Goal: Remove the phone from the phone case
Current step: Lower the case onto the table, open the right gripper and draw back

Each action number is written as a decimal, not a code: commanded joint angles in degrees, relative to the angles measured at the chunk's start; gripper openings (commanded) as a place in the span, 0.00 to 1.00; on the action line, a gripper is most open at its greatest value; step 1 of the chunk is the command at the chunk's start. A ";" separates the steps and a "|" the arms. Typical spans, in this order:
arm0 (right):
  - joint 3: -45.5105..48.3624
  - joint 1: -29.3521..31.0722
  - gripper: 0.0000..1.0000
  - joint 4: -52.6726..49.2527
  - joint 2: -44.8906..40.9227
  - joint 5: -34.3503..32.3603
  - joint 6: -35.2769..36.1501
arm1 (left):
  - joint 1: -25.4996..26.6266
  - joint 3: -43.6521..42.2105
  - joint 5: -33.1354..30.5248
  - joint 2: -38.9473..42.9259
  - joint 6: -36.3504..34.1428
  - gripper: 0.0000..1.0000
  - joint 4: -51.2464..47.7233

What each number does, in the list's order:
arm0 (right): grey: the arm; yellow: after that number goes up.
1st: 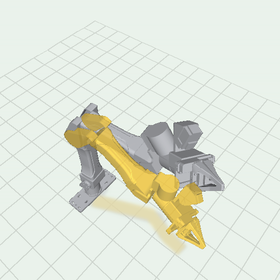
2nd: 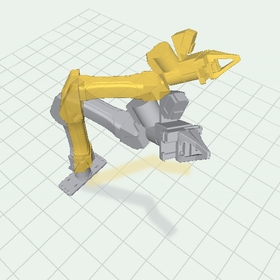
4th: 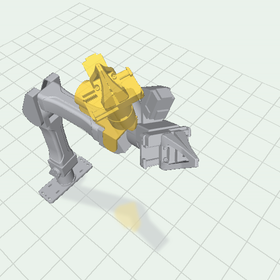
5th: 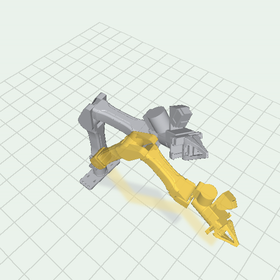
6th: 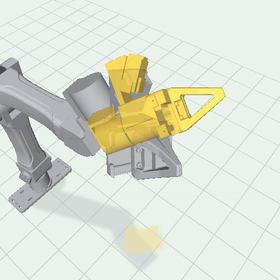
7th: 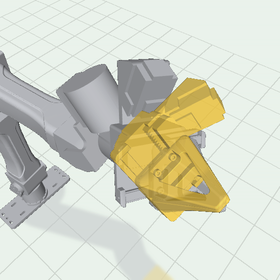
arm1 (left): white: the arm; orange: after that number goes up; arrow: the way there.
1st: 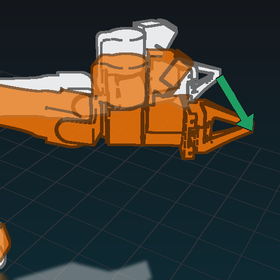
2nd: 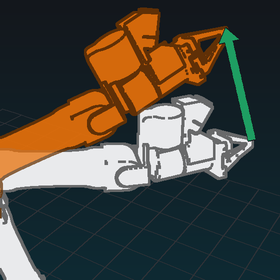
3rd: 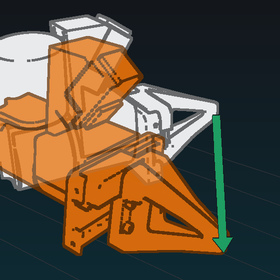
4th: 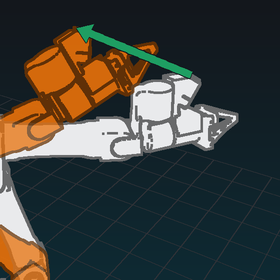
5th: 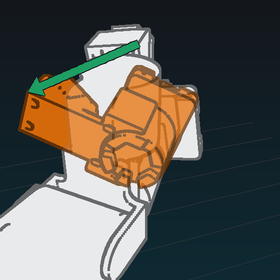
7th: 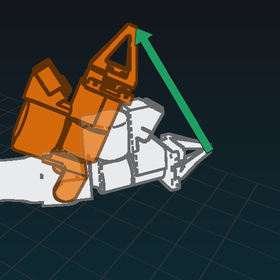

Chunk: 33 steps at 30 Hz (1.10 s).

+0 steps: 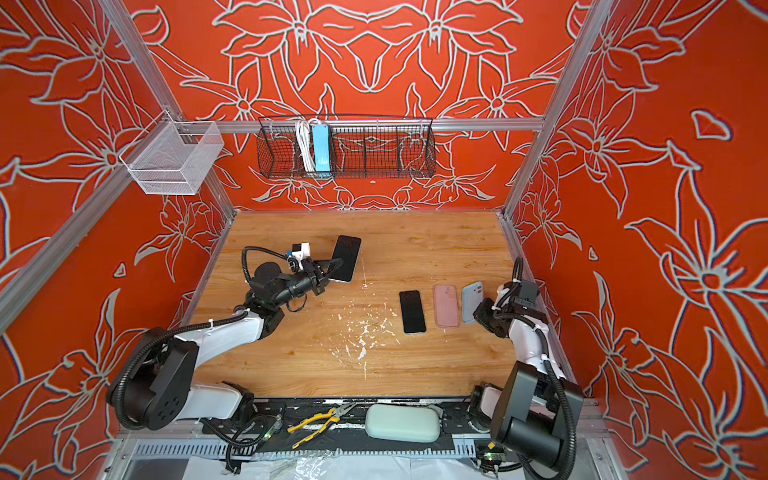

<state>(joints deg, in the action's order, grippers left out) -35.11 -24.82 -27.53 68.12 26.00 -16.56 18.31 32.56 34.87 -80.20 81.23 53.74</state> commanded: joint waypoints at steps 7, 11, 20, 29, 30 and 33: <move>-3.82 -0.58 0.25 -2.32 4.33 -7.08 1.00 | -0.39 1.74 1.78 -0.99 1.56 0.00 7.24; -4.18 -0.56 0.27 -3.03 3.22 -9.56 0.56 | -0.43 1.50 1.60 -0.04 0.07 0.00 5.07; -4.57 9.88 0.44 -2.99 -1.79 -11.83 -4.10 | -0.38 0.48 2.42 0.08 -1.45 0.00 3.96; -6.24 19.25 0.48 -1.97 2.33 -20.05 -8.12 | -0.29 -2.75 -0.16 10.25 -15.81 0.00 -15.30; -6.21 19.49 0.48 -1.66 2.66 -20.44 -8.18 | -0.21 -3.64 -1.17 11.37 -16.12 0.00 -15.54; -6.91 20.26 0.47 -1.21 4.52 -20.81 -7.90 | 0.34 -6.10 -2.83 13.82 -16.19 0.00 -15.84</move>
<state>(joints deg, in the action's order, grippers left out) -40.16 -5.28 -29.15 71.26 8.32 -23.20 18.39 27.62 34.02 -68.62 68.47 39.20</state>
